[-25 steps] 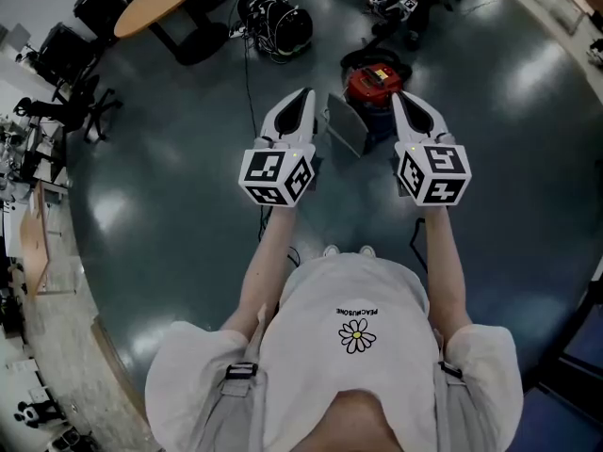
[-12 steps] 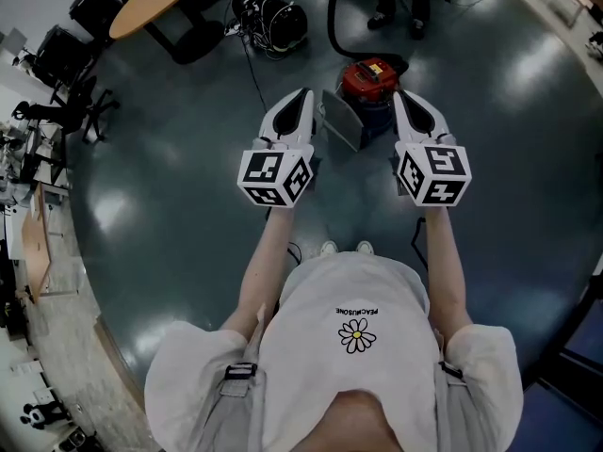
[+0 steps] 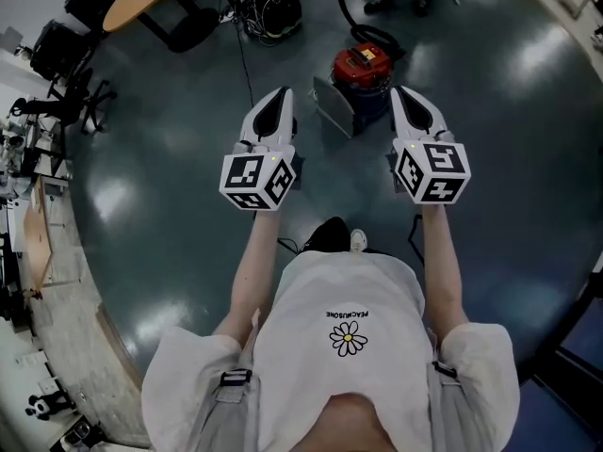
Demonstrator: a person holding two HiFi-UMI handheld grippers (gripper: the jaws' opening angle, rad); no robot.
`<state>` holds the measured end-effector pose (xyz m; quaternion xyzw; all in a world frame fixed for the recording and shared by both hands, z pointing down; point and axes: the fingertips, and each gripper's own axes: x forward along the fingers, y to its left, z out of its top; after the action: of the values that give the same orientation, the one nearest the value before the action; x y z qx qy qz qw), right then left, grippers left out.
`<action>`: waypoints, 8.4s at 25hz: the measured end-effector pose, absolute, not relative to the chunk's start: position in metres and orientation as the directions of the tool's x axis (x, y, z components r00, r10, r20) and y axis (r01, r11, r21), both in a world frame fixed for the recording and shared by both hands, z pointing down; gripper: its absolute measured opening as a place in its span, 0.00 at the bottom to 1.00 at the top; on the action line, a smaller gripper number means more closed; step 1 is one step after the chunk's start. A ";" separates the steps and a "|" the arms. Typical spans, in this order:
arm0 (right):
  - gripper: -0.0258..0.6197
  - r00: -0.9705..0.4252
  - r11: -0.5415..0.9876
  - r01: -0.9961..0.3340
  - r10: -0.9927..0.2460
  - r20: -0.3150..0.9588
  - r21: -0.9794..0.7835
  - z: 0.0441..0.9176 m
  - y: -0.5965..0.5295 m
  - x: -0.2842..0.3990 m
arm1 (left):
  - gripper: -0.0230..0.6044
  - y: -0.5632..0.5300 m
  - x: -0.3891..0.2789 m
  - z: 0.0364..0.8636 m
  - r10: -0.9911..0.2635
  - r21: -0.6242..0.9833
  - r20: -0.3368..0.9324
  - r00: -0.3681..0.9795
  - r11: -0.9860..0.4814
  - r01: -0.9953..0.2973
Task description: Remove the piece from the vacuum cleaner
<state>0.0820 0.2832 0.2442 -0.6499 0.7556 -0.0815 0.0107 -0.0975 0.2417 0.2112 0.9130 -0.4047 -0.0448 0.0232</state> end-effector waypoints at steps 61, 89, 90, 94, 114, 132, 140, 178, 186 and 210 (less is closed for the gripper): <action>0.08 -0.354 0.327 -0.932 -0.735 0.578 -0.155 0.492 -0.167 0.133 | 0.04 -0.178 -0.014 0.501 -0.707 0.377 0.422 0.567 -0.432 -0.819; 0.08 -0.306 0.375 -0.906 -0.262 0.915 -0.196 0.808 -0.178 0.111 | 0.28 -0.170 -0.012 0.817 -0.436 0.468 0.778 0.452 -0.077 -0.880; 0.08 -0.309 0.373 -0.906 -0.263 0.914 -0.199 0.809 -0.179 0.111 | 0.28 -0.170 -0.013 0.819 -0.436 0.463 0.785 0.440 -0.059 -0.884; 0.08 -0.264 0.383 -0.914 -0.301 0.916 -0.138 0.813 -0.179 0.113 | 0.28 -0.166 -0.017 0.827 -0.446 0.458 0.799 0.404 0.017 -0.889; 0.08 -0.283 0.395 -0.908 -0.338 0.897 -0.138 0.813 -0.180 0.112 | 0.34 -0.162 0.014 0.846 -0.400 0.509 0.796 0.455 0.036 -0.860; 0.08 -0.283 0.433 -0.892 -0.311 0.907 -0.130 0.809 -0.178 0.108 | 0.07 -0.134 -0.006 0.863 -0.332 0.362 0.868 0.370 -0.088 -0.928; 0.08 -0.274 0.423 -0.898 -0.323 0.906 -0.120 0.810 -0.179 0.109 | 0.06 -0.118 -0.026 0.866 -0.335 0.351 0.866 0.371 -0.122 -0.928; 0.08 -0.218 0.313 -0.949 -0.551 0.805 -0.042 0.676 -0.176 0.075 | 0.06 -0.162 -0.124 0.658 -0.721 0.316 0.629 0.290 -0.104 -0.943; 0.08 -0.266 0.326 -0.945 -0.801 0.536 0.018 0.407 -0.252 0.053 | 0.06 -0.236 -0.118 0.424 -0.877 0.366 0.333 0.346 -0.218 -0.905; 0.07 -0.370 0.382 -0.919 -0.921 0.121 0.095 0.212 -0.228 0.035 | 0.06 -0.241 -0.094 0.168 -0.899 0.151 -0.145 0.412 -0.432 -0.889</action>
<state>0.0349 -0.2283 0.2119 -0.5558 0.8277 0.0057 -0.0772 -0.0938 -0.2405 0.1682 0.8399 -0.5324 -0.1024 0.0251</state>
